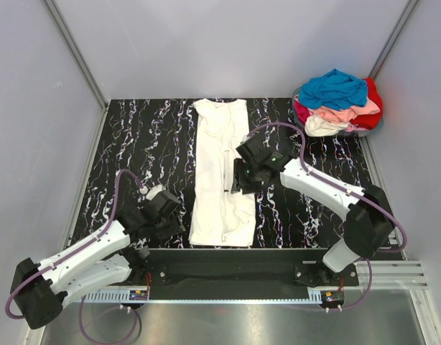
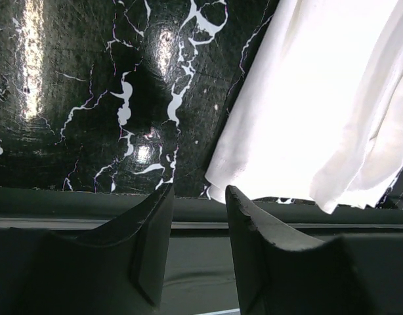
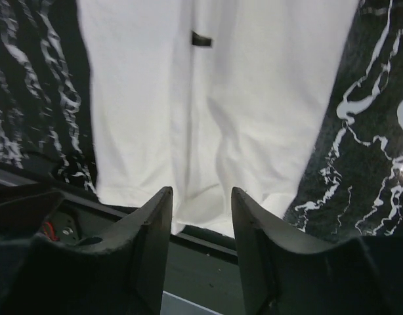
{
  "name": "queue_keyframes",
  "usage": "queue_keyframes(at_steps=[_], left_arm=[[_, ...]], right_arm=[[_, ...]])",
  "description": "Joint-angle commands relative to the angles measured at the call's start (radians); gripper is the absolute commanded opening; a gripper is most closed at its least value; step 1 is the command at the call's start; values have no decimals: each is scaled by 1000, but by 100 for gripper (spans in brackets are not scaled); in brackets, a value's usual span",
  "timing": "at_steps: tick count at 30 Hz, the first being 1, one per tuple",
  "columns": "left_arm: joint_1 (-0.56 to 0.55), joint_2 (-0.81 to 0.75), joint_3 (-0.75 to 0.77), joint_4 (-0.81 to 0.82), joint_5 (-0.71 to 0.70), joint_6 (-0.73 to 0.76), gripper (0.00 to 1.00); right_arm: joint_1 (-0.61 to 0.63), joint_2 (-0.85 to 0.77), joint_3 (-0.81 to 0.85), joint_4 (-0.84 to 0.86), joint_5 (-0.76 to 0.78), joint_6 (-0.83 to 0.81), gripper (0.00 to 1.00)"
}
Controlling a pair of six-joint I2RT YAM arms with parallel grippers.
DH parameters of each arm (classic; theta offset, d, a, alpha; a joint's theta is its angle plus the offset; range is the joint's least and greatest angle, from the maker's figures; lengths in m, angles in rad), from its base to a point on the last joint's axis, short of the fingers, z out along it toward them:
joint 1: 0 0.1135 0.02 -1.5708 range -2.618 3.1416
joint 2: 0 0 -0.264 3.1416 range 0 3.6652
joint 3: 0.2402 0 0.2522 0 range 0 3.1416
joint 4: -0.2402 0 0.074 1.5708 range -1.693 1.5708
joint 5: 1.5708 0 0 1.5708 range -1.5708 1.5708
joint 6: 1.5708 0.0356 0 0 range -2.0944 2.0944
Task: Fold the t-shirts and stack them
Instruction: Fold the tshirt
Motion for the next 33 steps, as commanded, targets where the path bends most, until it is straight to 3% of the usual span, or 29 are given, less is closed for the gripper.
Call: queue_keyframes(at_steps=[1,6,25,29,33], left_arm=[[-7,0,-3,15,-34,-13,43],[-9,-21,-39,24,-34,-21,43],[-9,-9,-91,70,-29,-14,43],[-9,-3,-100,81,-29,-14,43],[-9,8,-111,96,-24,-13,43]], right_arm=[[4,25,-107,-50,-18,11,48],[24,31,-187,10,-49,39,46],[125,172,-126,36,-45,49,41],[136,188,-104,29,-33,48,23],[158,206,-69,-22,19,43,12]])
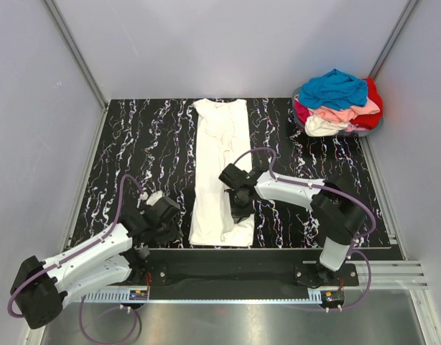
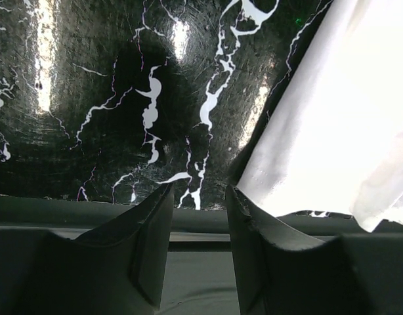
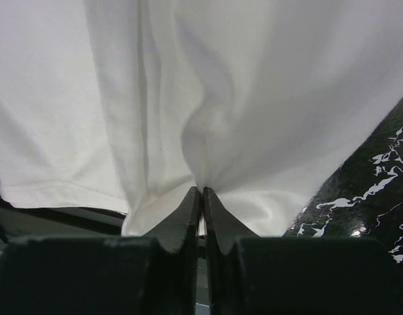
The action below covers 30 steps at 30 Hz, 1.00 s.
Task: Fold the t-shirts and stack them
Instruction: Fold the tshirt
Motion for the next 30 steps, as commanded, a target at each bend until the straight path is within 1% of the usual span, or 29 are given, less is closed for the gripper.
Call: queue_keyframes(at_steps=[1,2,3,5,8,10,11,13,14,15,17,19,23,26,27,29,30], left_arm=[[-5,15,-11,52,-17,-4,43],[-5,18,-12,56,-17,-4,43],[-5,21,-12,58,-15,-2,43],[-5,30,-14,62,-15,-1,43],[-7,33,-23,72,-14,-1,43],[-5,35,-28,78,-12,-1,43],[-5,38,-29,79,-12,-1,43],[-5,44,-31,85,-11,1,43],[-5,46,-29,88,-8,1,43],[-5,49,-29,91,-6,2,43],[-5,55,-31,98,-6,2,43],[-5,61,-34,105,-5,2,43],[-5,69,-38,127,9,5,42],[-7,67,-37,131,20,7,42],[-8,66,-34,130,20,7,42],[-13,58,-34,130,22,5,42],[-13,55,-32,128,22,7,42]], right_arm=[[35,13,69,-38,56,-3,10],[42,18,87,-60,56,-4,10],[49,29,96,-72,97,-7,8],[72,46,128,-115,125,-9,8],[108,64,182,-159,186,-15,4],[123,90,210,-206,225,-26,6],[131,102,234,-216,231,-30,9],[149,139,253,-236,231,-41,18],[152,163,259,-233,227,-44,31],[161,174,261,-229,213,-46,35],[167,197,258,-207,202,-46,38],[172,205,251,-184,191,-46,39],[172,172,235,-111,171,-80,40],[172,120,238,-126,187,-96,51],[174,101,236,-136,229,-93,60],[171,25,221,-176,281,-86,71],[171,-3,213,-190,338,-71,77]])
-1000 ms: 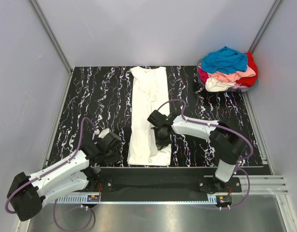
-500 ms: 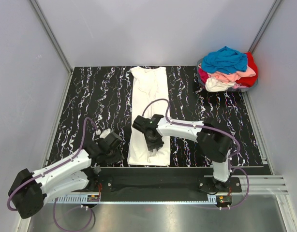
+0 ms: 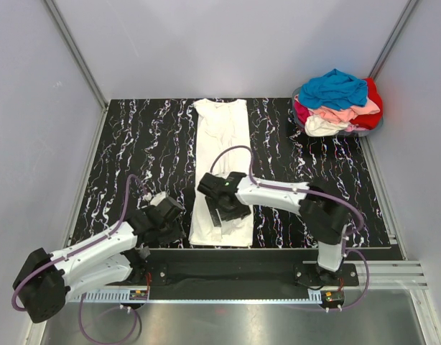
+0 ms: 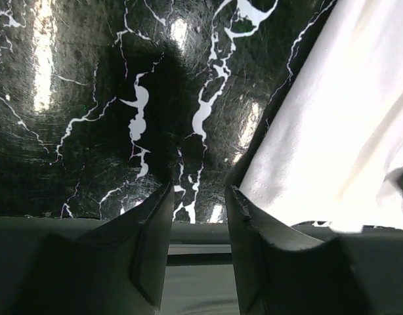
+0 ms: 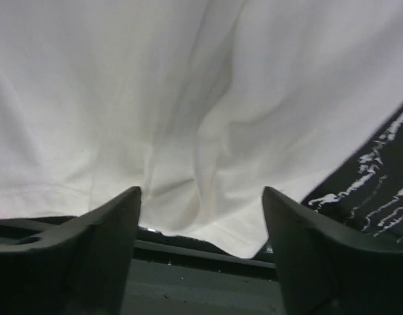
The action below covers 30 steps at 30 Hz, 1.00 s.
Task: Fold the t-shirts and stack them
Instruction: Fold the tshirt
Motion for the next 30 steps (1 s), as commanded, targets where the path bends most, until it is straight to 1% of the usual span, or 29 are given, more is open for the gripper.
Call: queue_keyframes(at_steps=[1,3,4,5,7,8,9,10,11,12,13,14,15,16,18,19,21,24,25,26,30], left_arm=[[-9,-23,0,41,9,8,42],[-9,-35,3,47,14,9,42],[-9,-49,3,55,15,9,44],[-10,-55,3,60,23,9,46],[-10,-72,-6,101,35,11,48],[-10,-75,-11,118,52,9,48],[-10,-78,-15,150,61,5,48],[-12,-78,-20,161,69,3,47],[-12,-77,-27,173,81,2,47],[-12,-77,-29,179,81,-3,47],[-13,-75,-31,179,80,-5,47],[-12,-75,-37,182,76,-6,47],[-12,-75,-43,190,76,-8,47],[-13,-74,-50,198,78,-8,47],[-13,-63,-73,227,86,-11,47],[-13,-58,-81,239,87,-14,46],[-15,-43,-113,274,101,-20,46],[-16,-15,-139,353,125,-29,45],[-18,-8,-152,377,130,-31,44],[-19,-2,-152,383,133,-32,44],[-27,20,-155,393,129,-34,43]], right_arm=[[6,-210,-26,-62,150,14,87],[1,-270,-59,-81,192,41,96],[-5,-302,-104,-84,196,54,100],[-13,-363,-128,-81,194,66,100],[-22,-433,-217,-46,161,113,100],[-35,-501,-253,-28,123,150,100],[-43,-535,-291,-8,101,172,99],[-52,-569,-369,12,79,192,100],[-68,-635,-412,58,29,212,97],[-97,-663,-453,87,-2,244,96],[-120,-689,-534,118,-34,255,94],[-140,-726,-570,173,-107,262,91],[-158,-738,-601,190,-132,275,88],[-186,-746,-642,204,-145,278,85],[-197,-749,-664,232,-172,279,81],[-200,-743,-673,238,-174,278,81],[-206,-708,-679,269,-195,270,79],[-212,-645,-692,336,-240,270,75],[-214,-629,-698,353,-250,273,71],[-214,-600,-695,374,-263,279,69],[-214,-560,-673,365,-260,281,63]])
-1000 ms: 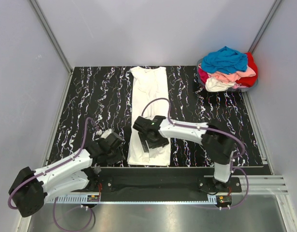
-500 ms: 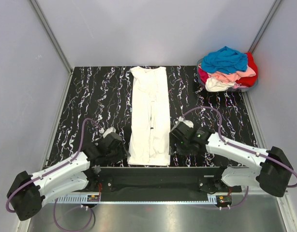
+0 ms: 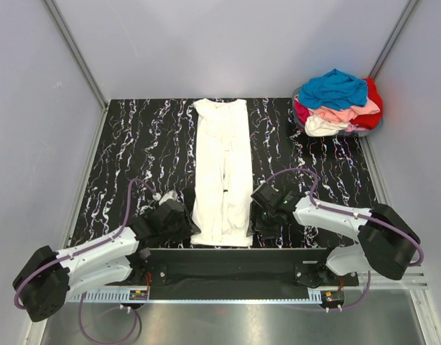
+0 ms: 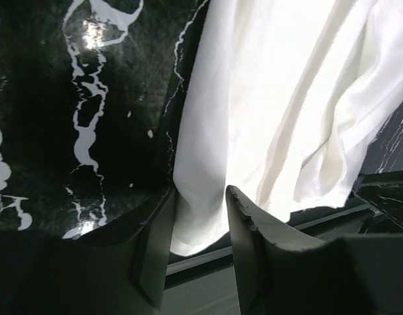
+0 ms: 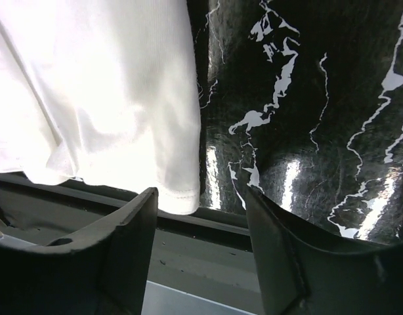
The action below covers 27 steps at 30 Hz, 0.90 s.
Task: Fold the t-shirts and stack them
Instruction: Fold the tshirt
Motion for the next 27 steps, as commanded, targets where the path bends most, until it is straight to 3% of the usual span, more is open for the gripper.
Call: queue_keyframes(at_steps=[1,6,10,11,12,14,15,16,18,23,27], left_arm=[[-11,16,-30,23,6,-3,43],[-11,15,-25,23,-5,-3,42],[-12,27,-19,25,-6,-1,42],[-11,30,-16,25,-6,0,42],[-11,34,-16,23,-5,0,40],[-12,36,-17,20,-2,0,35],[-12,31,-19,18,1,-1,29],[-16,28,-25,23,3,-3,14],[-23,22,-27,32,6,-4,2],[-71,5,-1,-3,-8,-32,0],[-158,-71,48,-151,-66,-128,0]], right_arm=[[-7,26,27,45,-32,14,62],[-10,125,73,30,-53,-24,41],[-7,145,65,91,-102,-26,31],[-8,159,65,114,-122,-23,25],[-10,162,64,123,-127,-9,10],[-8,158,51,144,-116,8,0],[-8,152,45,145,-107,20,0],[-8,145,33,148,-101,22,0],[-7,115,28,134,-79,25,0],[-8,-1,44,5,-33,14,0],[-7,-141,27,-73,-33,42,0]])
